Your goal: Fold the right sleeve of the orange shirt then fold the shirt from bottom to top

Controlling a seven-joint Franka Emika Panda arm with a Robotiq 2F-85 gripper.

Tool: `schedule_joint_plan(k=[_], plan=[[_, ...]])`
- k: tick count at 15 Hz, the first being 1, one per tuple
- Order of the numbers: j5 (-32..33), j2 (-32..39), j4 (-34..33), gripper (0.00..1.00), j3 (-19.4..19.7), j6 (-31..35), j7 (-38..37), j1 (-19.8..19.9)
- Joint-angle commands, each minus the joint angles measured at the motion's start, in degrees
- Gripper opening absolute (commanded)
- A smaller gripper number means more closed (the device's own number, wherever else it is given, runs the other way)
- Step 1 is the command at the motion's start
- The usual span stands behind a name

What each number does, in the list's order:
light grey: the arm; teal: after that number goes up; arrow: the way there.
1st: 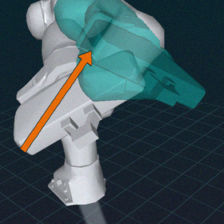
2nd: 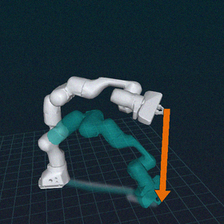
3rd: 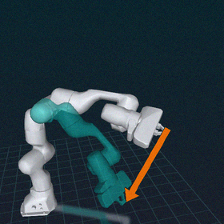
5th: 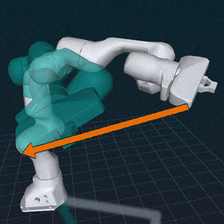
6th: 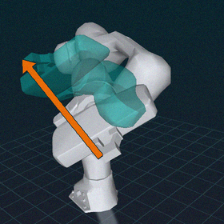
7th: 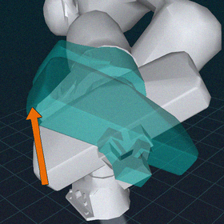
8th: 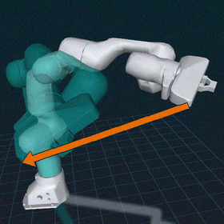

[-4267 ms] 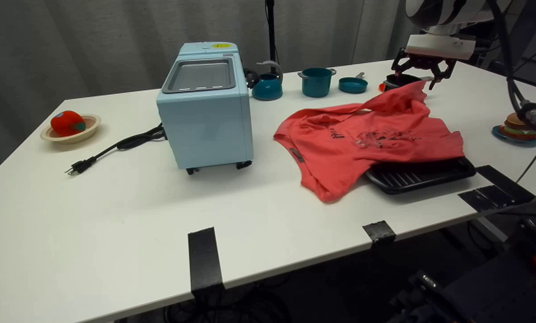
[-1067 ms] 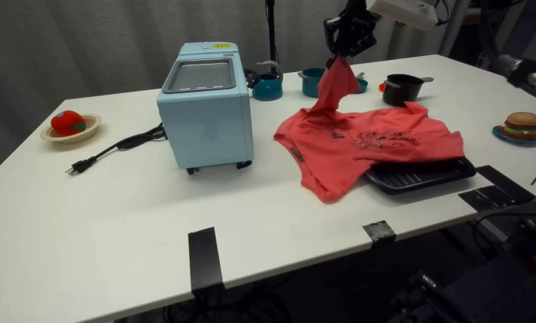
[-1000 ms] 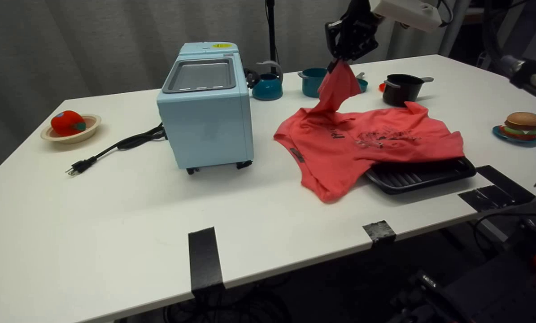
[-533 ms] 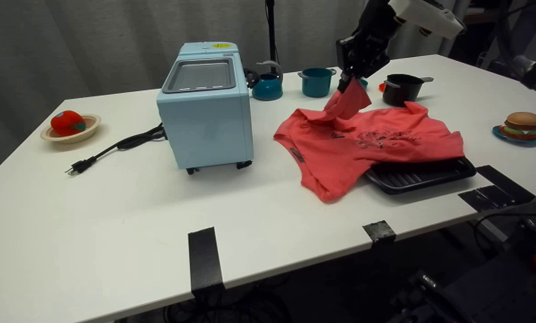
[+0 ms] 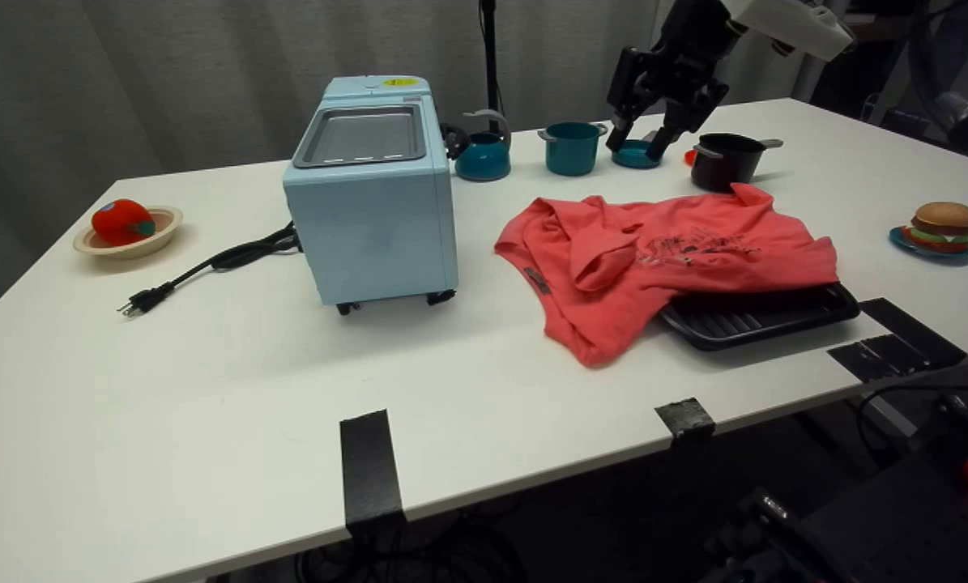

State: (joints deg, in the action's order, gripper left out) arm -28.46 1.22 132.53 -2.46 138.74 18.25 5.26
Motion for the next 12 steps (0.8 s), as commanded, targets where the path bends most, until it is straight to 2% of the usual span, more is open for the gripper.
schedule_joint_plan(k=[1,5,12], plan=[[4.9,0.9,-2.1,0.98,3.1,1.9,-4.2,-0.1],[10.6,5.9,-6.0,1.00,6.6,6.6,-10.8,1.2],[16.2,21.2,-13.6,1.00,11.6,14.8,-22.4,3.1]])
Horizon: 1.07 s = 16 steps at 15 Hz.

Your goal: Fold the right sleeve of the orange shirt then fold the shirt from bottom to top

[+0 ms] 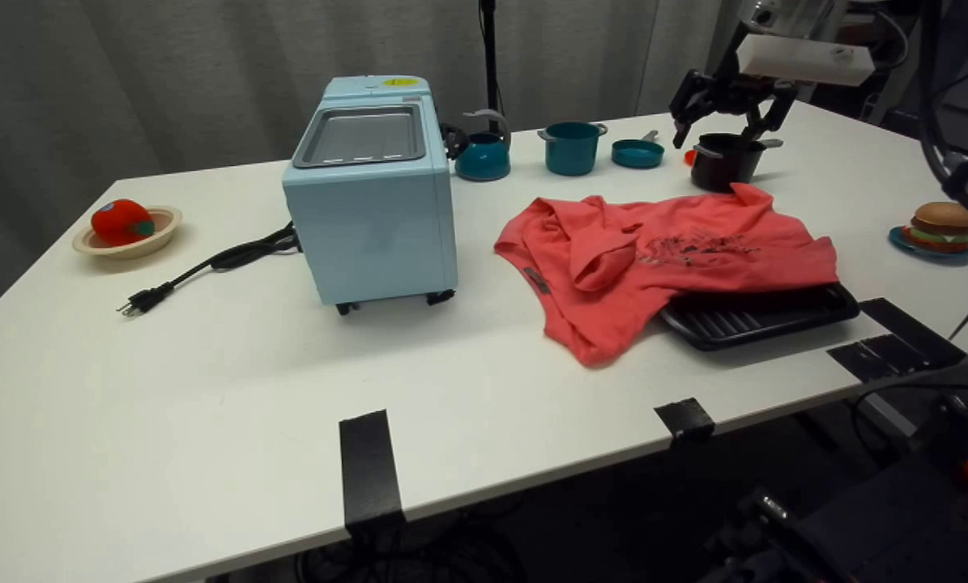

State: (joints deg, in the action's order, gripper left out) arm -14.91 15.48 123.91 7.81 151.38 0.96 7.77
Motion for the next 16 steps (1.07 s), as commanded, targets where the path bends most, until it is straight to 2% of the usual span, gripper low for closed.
schedule_joint_plan(k=[1,4,11,16], plan=[[3.5,8.9,-6.3,1.00,2.1,2.5,-6.9,0.6],[4.9,15.0,-11.2,1.00,4.1,2.8,-11.2,0.7],[5.8,26.2,-24.2,1.00,7.7,-1.3,-17.5,1.4],[8.0,31.8,-29.5,1.00,10.4,-4.3,-20.3,1.2]])
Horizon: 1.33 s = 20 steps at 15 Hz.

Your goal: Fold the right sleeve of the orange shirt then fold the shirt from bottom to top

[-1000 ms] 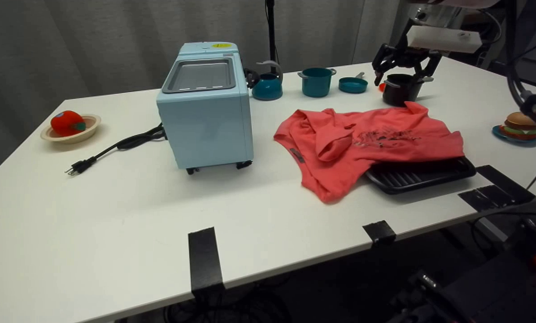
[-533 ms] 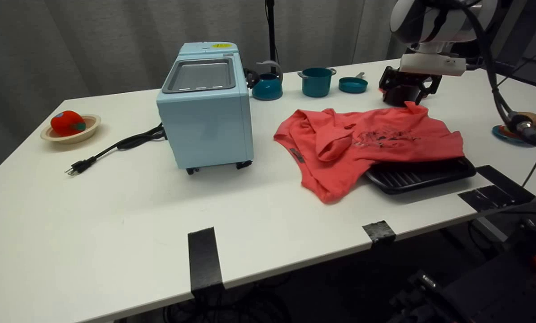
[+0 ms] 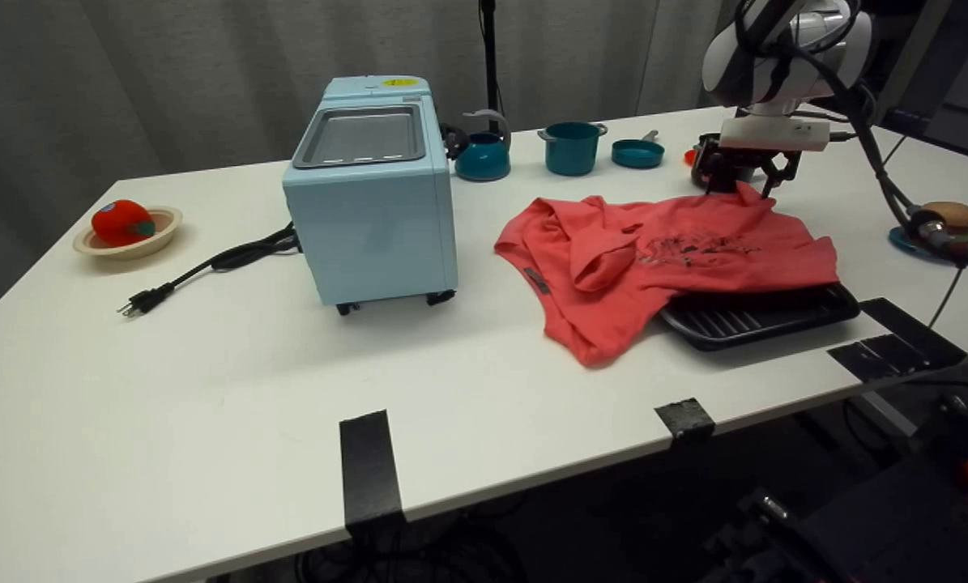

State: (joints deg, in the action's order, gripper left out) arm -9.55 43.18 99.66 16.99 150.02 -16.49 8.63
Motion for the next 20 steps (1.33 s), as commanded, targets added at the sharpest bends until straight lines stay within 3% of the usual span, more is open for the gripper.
schedule_joint_plan(k=[1,2,5,13,20], plan=[[3.0,5.0,-6.1,0.99,1.6,-3.6,-3.4,0.4],[3.4,5.7,-6.9,0.80,1.9,-4.2,-3.8,0.4],[3.6,6.9,-8.5,0.65,2.0,-5.4,-4.4,0.5],[5.1,1.2,-6.4,0.02,2.0,-9.8,-3.6,-0.4],[8.8,-9.4,-2.0,0.01,0.1,-12.6,-1.4,-1.7]])
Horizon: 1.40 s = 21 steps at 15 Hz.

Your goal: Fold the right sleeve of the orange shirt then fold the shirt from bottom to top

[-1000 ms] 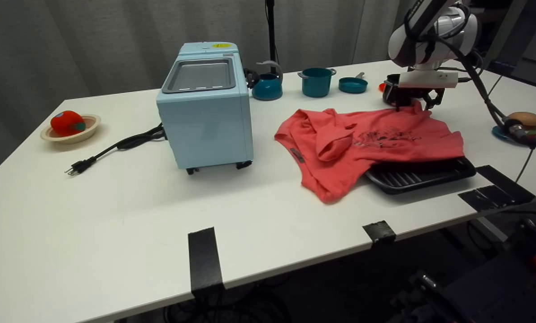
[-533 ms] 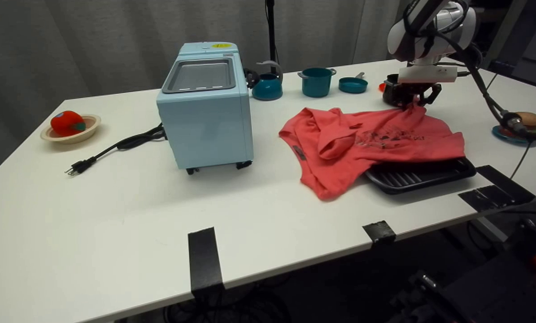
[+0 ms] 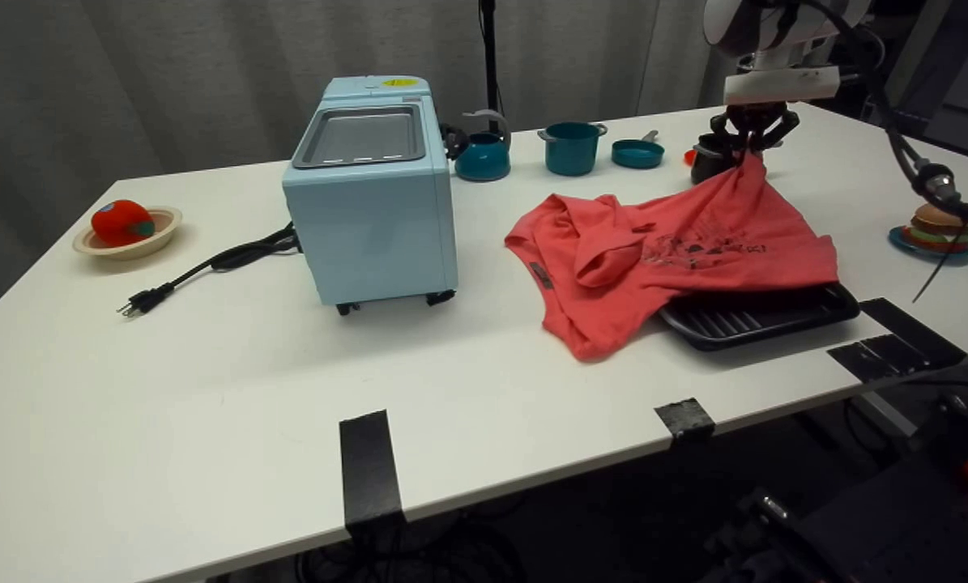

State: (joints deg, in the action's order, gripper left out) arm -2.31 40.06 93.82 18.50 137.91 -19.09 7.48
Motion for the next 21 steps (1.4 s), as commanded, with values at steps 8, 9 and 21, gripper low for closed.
schedule_joint_plan(k=[8,9,21], plan=[[-2.9,-20.5,14.3,0.01,-12.3,8.4,6.5,-2.7],[-3.5,-22.2,16.5,0.01,-13.8,11.1,7.3,-3.2],[-8.8,-30.9,32.2,0.61,-23.6,21.0,18.8,-6.4]])
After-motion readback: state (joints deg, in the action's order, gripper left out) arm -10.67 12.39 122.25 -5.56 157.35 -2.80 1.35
